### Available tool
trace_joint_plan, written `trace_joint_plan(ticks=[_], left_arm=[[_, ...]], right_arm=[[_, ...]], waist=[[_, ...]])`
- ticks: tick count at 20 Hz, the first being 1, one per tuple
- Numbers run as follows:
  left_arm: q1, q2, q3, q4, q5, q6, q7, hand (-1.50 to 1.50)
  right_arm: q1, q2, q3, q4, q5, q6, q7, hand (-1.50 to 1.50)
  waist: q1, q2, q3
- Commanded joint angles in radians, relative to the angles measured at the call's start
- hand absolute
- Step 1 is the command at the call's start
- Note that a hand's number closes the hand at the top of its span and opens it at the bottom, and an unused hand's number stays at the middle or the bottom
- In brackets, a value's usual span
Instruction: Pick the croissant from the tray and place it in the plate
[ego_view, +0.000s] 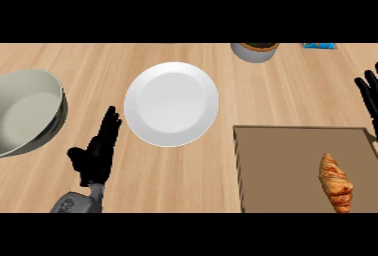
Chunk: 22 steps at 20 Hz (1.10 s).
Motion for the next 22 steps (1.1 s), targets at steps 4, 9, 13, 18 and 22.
trace_joint_plan(ticks=[4, 9, 13, 18, 22], left_arm=[[-0.13, 0.155, 0.035, -0.098, -0.042, -0.083, 0.025, 0.0], [-0.168, 0.174, 0.013, -0.106, -0.067, -0.105, 0.024, 0.0], [-0.216, 0.259, 0.077, -0.173, -0.017, -0.152, 0.126, 0.0], [-0.174, 0.324, 0.166, -0.169, 0.044, -0.238, 0.118, 0.0], [-0.18, 0.287, 0.159, -0.223, -0.022, -0.205, 0.183, 0.0]], right_arm=[[-0.021, -0.006, 0.328, 0.05, 0.309, 0.066, 0.003, 1.5], [-0.047, -0.322, 0.391, 0.104, 0.742, 0.007, 0.127, 1.5], [0.105, 0.016, 0.494, 0.196, 0.882, -0.353, 0.096, -1.5], [0.183, 0.183, 0.501, 0.278, 0.883, -0.534, -0.14, -1.5], [0.133, 0.129, 0.474, 0.117, 0.981, -0.49, -0.008, -1.5]], waist=[[0.035, 0.018, 0.021], [0.025, 0.009, -0.001], [-0.013, 0.007, 0.026], [-0.02, 0.011, 0.022], [-0.025, 0.01, 0.021]])
